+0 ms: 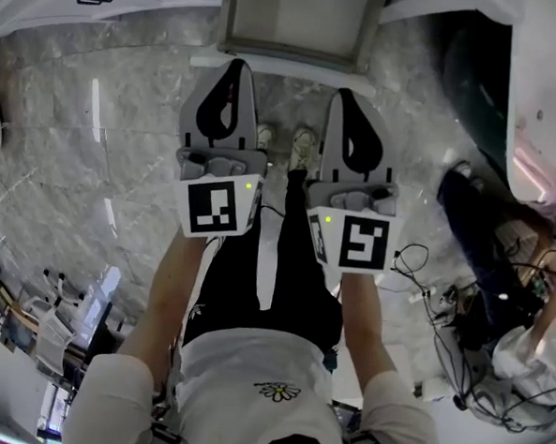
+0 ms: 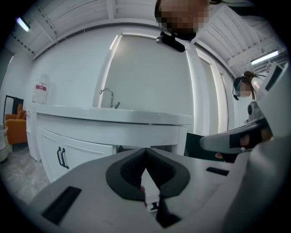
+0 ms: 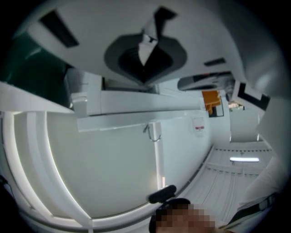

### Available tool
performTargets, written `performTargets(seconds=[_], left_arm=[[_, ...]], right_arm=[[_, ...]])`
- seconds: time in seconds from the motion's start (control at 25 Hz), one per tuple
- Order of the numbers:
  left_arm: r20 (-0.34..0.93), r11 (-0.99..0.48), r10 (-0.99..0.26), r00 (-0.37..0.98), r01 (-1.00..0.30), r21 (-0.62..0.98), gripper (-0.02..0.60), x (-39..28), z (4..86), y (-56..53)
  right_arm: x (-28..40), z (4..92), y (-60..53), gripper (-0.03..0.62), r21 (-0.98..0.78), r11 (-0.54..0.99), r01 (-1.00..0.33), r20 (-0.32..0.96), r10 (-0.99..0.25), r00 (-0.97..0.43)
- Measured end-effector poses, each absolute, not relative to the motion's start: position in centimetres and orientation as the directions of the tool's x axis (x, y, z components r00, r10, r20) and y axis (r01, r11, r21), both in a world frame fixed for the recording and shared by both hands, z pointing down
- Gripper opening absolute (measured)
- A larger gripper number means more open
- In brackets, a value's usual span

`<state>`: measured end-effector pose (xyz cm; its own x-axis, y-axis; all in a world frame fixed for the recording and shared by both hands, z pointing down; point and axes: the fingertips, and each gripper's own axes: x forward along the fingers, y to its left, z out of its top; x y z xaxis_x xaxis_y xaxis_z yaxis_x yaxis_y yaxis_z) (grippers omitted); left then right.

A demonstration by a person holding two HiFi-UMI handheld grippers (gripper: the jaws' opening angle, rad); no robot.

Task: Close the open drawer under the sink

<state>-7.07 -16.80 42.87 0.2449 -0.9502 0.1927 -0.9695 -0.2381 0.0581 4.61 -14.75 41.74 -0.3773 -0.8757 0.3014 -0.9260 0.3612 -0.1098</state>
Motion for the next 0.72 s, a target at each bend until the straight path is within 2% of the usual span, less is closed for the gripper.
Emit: performTargets(seconds=[0.28,0.48,0.72], left_arm=[[0.258,-0.254,-0.931,0.259,-0.966,0.055,0.021,-6.7,49.1,-15.0],[0.312,-0.27,-0.909,0.278,-0.96,0.071,0.021,-6.3,51.5,-13.9],[0.294,-0.275,-0.915,0.277,-0.96,0.049,0.021,-6.3,52.3,-14.1]], right_arm=[[4.7,49.3,-13.1,0.029,-0.099,0.315,-0.944,0.353,-0.876,-0.329],[4.3,50.4,-12.1,0.029,-0.123,0.319,-0.94,0.369,-0.864,-0.342],[3.7,51.7,-11.9,0.029,-0.121,0.337,-0.934,0.405,-0.842,-0.356]])
